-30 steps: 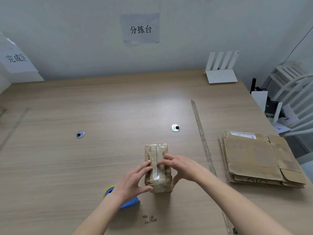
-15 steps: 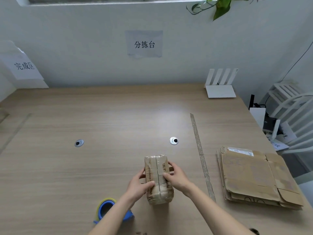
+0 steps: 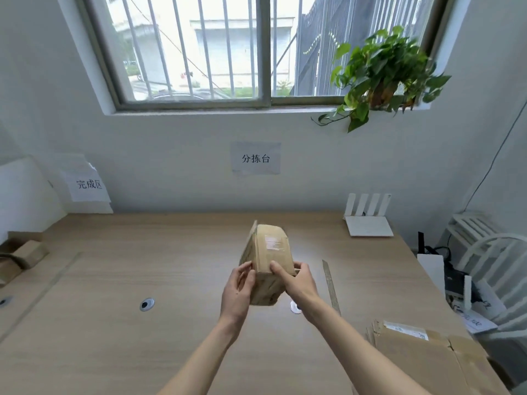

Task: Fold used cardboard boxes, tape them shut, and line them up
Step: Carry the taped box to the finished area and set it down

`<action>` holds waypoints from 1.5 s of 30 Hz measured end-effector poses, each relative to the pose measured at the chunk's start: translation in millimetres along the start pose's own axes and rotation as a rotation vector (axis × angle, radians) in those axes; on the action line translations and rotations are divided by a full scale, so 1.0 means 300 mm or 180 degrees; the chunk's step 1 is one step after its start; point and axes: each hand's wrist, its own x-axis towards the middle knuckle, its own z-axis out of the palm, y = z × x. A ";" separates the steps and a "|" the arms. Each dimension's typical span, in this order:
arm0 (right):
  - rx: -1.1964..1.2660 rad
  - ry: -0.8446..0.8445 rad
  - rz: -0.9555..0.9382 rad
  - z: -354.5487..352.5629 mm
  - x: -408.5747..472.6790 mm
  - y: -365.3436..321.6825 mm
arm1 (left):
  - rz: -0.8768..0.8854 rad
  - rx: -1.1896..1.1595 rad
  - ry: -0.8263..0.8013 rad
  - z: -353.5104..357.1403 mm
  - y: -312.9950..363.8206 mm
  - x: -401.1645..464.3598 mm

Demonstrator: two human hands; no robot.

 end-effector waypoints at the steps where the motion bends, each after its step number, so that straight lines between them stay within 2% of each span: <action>1: 0.0078 -0.0026 -0.0124 -0.009 0.001 -0.033 | 0.0112 -0.0033 -0.0007 0.001 0.042 0.002; 5: 0.0506 -0.0237 -0.0562 -0.075 -0.018 -0.174 | 0.0344 0.0179 -0.0018 -0.015 0.185 0.005; 7: 0.0584 -0.0435 -0.0695 -0.108 -0.042 -0.232 | 0.0283 0.0301 0.0044 -0.030 0.229 0.013; 12: 0.0516 -0.0632 -0.1070 -0.153 -0.107 -0.317 | 0.0347 -0.0016 -0.0139 -0.036 0.311 -0.020; 15: 0.0002 -0.0701 -0.1404 -0.163 -0.123 -0.343 | 0.0461 -0.0011 0.0087 -0.084 0.323 -0.032; 19: -0.0847 -0.0817 -0.1727 -0.106 -0.137 -0.377 | 0.0594 0.0438 0.0417 -0.193 0.319 -0.045; 22: -0.1205 -0.0806 -0.1784 -0.002 -0.166 -0.406 | 0.0766 0.0664 0.0636 -0.290 0.340 -0.077; 26: -0.1314 -0.0787 -0.1862 0.181 -0.233 -0.456 | 0.0919 0.0925 0.0893 -0.444 0.375 -0.128; 30: -0.1153 -0.1085 -0.1920 0.387 -0.307 -0.498 | 0.0959 0.1101 0.1099 -0.650 0.426 -0.189; 36: -0.0894 -0.1033 -0.2217 0.724 -0.477 -0.547 | 0.0944 0.1432 0.1255 -1.051 0.472 -0.287; 45: -0.0766 -0.1263 -0.2326 1.288 -0.665 -0.523 | 0.0283 0.2161 0.1628 -1.702 0.428 -0.485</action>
